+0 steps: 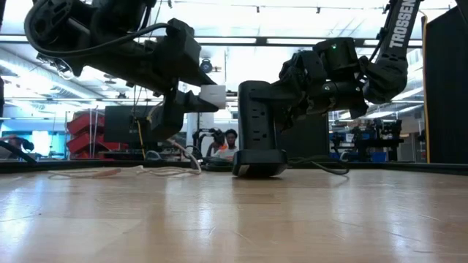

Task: Plug in charger
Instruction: Insert the charger adapter into the black outlet

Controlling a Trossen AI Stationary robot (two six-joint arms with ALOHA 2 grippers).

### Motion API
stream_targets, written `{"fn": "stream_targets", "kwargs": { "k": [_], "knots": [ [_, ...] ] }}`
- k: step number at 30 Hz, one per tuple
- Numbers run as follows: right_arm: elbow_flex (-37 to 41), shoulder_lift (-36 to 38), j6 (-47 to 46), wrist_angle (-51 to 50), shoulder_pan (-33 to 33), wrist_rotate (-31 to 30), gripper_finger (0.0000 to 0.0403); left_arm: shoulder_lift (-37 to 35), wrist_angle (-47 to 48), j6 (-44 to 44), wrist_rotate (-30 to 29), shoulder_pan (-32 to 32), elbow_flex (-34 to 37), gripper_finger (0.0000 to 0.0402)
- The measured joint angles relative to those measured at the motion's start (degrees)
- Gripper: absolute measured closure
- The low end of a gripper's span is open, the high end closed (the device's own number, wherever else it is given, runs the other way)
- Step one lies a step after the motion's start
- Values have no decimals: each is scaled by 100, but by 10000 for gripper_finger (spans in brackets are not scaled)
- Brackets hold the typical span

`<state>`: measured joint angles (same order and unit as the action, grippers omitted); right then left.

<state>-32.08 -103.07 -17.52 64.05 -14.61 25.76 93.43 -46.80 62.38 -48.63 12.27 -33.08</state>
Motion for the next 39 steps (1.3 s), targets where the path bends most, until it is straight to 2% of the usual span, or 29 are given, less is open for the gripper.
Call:
{"fn": "stream_targets", "kwargs": {
  "k": [39],
  "knots": [
    [2, -7, -239, 364, 105, 235, 176, 4, -234, -119, 415, -4, 7, 244]
  ]
}}
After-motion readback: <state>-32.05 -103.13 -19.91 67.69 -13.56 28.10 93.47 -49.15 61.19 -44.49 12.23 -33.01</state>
